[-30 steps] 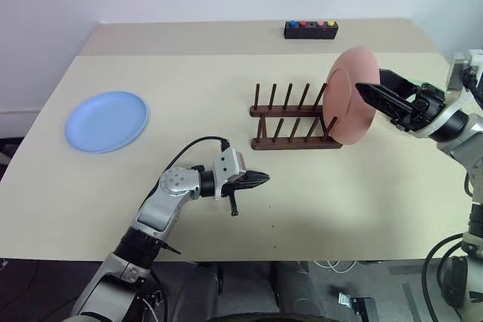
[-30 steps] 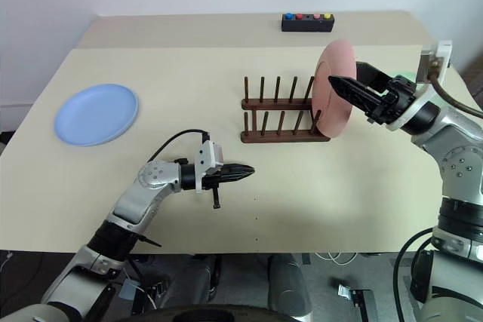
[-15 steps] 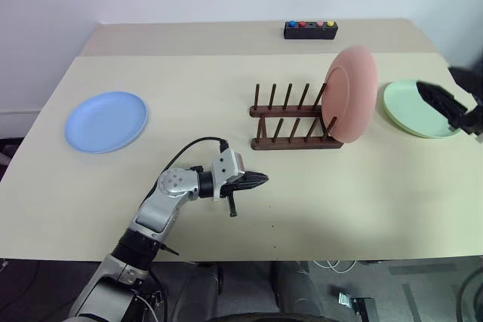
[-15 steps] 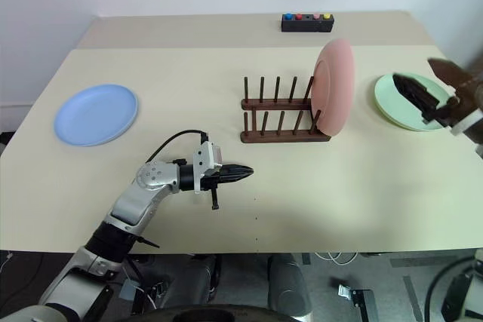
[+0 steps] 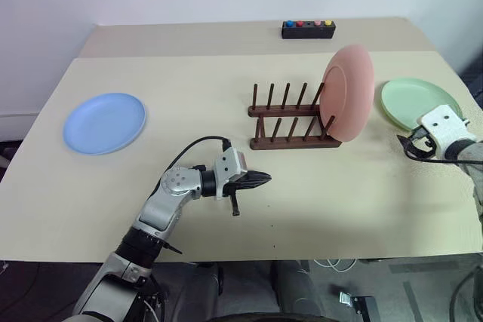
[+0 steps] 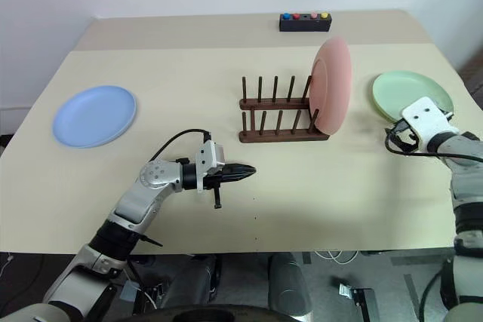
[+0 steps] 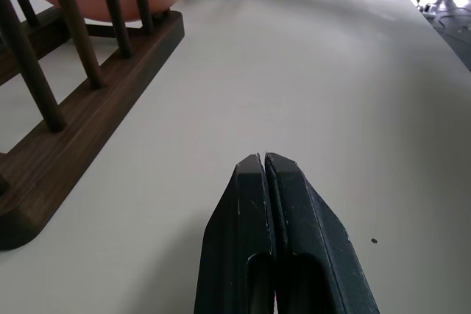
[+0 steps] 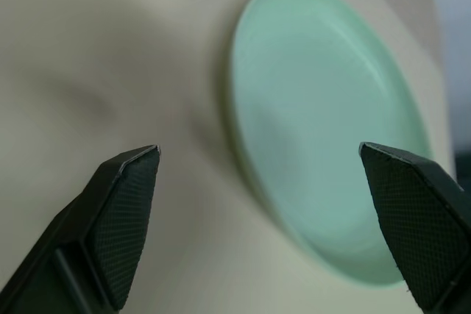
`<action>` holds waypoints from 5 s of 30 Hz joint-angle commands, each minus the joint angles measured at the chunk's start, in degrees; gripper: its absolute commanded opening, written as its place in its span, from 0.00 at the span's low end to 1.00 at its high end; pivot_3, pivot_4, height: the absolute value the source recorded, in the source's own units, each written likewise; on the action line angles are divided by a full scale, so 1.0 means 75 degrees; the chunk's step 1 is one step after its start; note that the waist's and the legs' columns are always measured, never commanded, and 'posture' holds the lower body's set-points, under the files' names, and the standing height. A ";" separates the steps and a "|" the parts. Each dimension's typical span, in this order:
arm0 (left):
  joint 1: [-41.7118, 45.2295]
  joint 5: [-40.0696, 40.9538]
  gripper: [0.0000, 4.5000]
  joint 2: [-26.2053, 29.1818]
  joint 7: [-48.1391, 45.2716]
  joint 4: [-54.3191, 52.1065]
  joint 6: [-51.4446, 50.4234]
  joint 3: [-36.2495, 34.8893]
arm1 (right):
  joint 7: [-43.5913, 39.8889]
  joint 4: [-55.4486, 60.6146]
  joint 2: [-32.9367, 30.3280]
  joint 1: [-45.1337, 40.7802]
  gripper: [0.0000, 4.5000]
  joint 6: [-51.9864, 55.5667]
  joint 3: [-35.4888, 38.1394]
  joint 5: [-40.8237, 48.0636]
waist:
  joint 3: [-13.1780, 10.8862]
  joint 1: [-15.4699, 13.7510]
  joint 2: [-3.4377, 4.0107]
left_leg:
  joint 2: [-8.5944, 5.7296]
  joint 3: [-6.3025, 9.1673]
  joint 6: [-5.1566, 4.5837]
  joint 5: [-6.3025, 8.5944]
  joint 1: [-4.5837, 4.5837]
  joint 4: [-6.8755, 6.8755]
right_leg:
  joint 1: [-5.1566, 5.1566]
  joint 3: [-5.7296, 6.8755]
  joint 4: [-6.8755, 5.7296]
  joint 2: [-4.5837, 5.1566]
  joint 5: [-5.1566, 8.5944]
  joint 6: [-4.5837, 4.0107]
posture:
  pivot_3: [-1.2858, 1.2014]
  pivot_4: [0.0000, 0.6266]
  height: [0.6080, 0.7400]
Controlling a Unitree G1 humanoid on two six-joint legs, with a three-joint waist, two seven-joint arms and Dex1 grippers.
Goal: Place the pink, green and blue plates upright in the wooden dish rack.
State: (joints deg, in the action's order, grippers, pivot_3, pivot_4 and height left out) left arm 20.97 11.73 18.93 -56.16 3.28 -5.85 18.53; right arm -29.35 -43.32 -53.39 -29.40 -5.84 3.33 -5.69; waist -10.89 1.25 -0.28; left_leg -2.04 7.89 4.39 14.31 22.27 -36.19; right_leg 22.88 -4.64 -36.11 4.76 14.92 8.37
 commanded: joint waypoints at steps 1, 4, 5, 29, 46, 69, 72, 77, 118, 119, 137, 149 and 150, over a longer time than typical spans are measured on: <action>-0.0023 -0.0008 0.00 0.0030 0.0052 -0.0266 0.0032 -0.0093 | 0.0475 -0.1047 0.0090 -0.0606 0.98 -0.0668 -0.0311 -0.0541 | 0.0000 -0.0002 -0.0001 | 0.0000 0.0000 0.0000 0.0000 0.0000 0.0000 | 0.0000 0.0000 0.0000 0.0000 0.0000 0.0000 | 0.52 0.24 1.00; -0.0067 -0.0008 0.00 0.0052 0.0099 -0.0322 0.0008 -0.0100 | 0.0630 -0.1811 0.0198 -0.0964 0.80 -0.1027 -0.0597 -0.0816 | -0.0001 -0.0005 -0.0002 | -0.0001 0.0001 0.0000 0.0000 0.0001 0.0000 | -0.0001 0.0000 0.0001 0.0001 0.0000 0.0000 | 0.52 0.24 1.00; -0.0078 -0.0006 0.00 0.0058 0.0116 -0.0341 -0.0003 -0.0103 | 0.0684 -0.2022 0.0239 -0.1056 0.69 -0.1105 -0.0650 -0.0861 | -0.0001 -0.0005 -0.0002 | -0.0001 0.0001 0.0000 0.0000 0.0001 -0.0001 | -0.0003 -0.0001 0.0001 0.0001 0.0000 0.0000 | 0.52 0.24 1.00; -0.0237 0.0171 0.00 0.0040 0.0367 -0.0659 -0.0141 -0.0261 | 0.1948 0.3666 -0.1020 0.0261 0.01 -0.1374 0.0731 -0.1049 | 0.0000 0.0133 0.0022 | 0.0000 0.0006 0.0000 0.0000 0.0000 0.0001 | -0.0002 -0.0002 -0.0004 -0.0001 0.0000 0.0001 | 0.52 0.24 1.00; -0.0525 0.0468 0.00 0.0634 0.0902 -0.1474 -0.0560 -0.1453 | -0.1125 0.8784 0.1274 -0.0943 0.01 0.1822 -0.0108 0.3894 | -0.0009 0.0148 0.0006 | 0.0002 0.0021 -0.0001 0.0000 0.0006 0.0004 | 0.0004 0.0004 -0.0006 0.0001 -0.0001 0.0000 | 0.52 0.24 1.00; -0.0762 0.0443 0.00 0.0828 0.1024 -0.1600 -0.0595 -0.1550 | -0.1238 0.8408 0.3003 0.0377 0.01 0.4133 0.0409 0.6128 | -0.0007 0.0108 0.0001 | 0.0001 0.0024 -0.0001 0.0001 0.0008 0.0006 | 0.0008 0.0009 -0.0006 0.0000 -0.0001 -0.0002 | 0.52 0.24 1.00; -0.0734 0.0447 0.00 0.0809 0.1019 -0.1600 -0.0603 -0.1533 | -0.1198 0.8329 0.3049 0.0339 0.01 0.4237 0.0564 0.6237 | -0.0007 0.0112 0.0001 | 0.0001 0.0024 -0.0001 0.0001 0.0008 0.0006 | 0.0008 0.0009 -0.0006 -0.0001 -0.0001 -0.0002 | 0.52 0.24 1.00; -0.0709 0.0438 0.00 0.0781 0.1009 -0.1599 -0.0609 -0.1496 | -0.1282 0.8236 0.2991 0.0338 0.01 0.4564 0.0812 0.6561 | -0.0007 0.0114 0.0001 | 0.0001 0.0024 -0.0001 0.0001 0.0008 0.0005 | 0.0008 0.0009 -0.0006 0.0000 -0.0001 -0.0002 | 0.52 0.24 1.00; -0.0812 0.0689 0.00 0.0846 0.0813 -0.1899 -0.0889 -0.1496 | -0.1692 0.7918 0.2797 0.0451 1.00 0.5289 0.1218 0.6763 | -0.0007 0.0125 0.0001 | 0.0001 0.0024 -0.0001 0.0001 0.0009 0.0006 | 0.0009 0.0010 -0.0005 -0.0001 -0.0001 -0.0001 | 0.52 0.24 1.00; -0.0814 0.0687 0.00 0.0849 0.0810 -0.1899 -0.0885 -0.1497 | -0.1661 0.7920 0.2805 0.0430 1.00 0.5275 0.1232 0.6751 | -0.0007 0.0124 0.0001 | 0.0001 0.0023 -0.0001 0.0001 0.0009 0.0006 | 0.0009 0.0010 -0.0005 -0.0001 -0.0001 -0.0001 | 0.52 0.24 1.00; -0.0801 0.0627 0.00 0.0846 0.0811 -0.1851 -0.0839 -0.1462 | -0.0864 0.7979 0.2901 0.0392 1.00 0.5279 0.1398 0.6610 | -0.0007 0.0125 0.0001 | 0.0001 0.0024 -0.0001 0.0001 0.0009 0.0006 | 0.0009 0.0009 -0.0005 -0.0001 -0.0001 -0.0001 | 0.52 0.24 1.00; -0.0751 0.0558 0.00 0.0834 0.0839 -0.1822 -0.0834 -0.1419 | -0.0876 0.8186 0.2872 0.0374 1.00 0.5238 0.1361 0.6662 | -0.0007 0.0124 0.0001 | 0.0001 0.0024 -0.0001 0.0001 0.0009 0.0007 | 0.0009 0.0009 -0.0005 -0.0001 -0.0001 -0.0002 | 0.52 0.24 1.00; -0.0746 0.0550 0.00 0.0830 0.0843 -0.1822 -0.0834 -0.1414 | -0.0884 0.8194 0.2869 0.0362 1.00 0.5254 0.1361 0.6675 | -0.0007 0.0125 0.0001 | 0.0001 0.0023 -0.0001 0.0001 0.0009 0.0007 | 0.0009 0.0009 -0.0005 -0.0001 -0.0001 -0.0002 | 0.52 0.24 1.00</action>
State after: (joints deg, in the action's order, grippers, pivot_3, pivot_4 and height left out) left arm 15.02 15.70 24.90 -49.91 -9.20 -13.02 8.13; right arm -35.76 15.82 -31.59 -25.98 34.49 12.19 43.61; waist -10.94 2.18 -0.28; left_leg -2.03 8.07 4.38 14.32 22.34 -36.15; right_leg 22.95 -4.57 -36.14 4.75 14.91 8.36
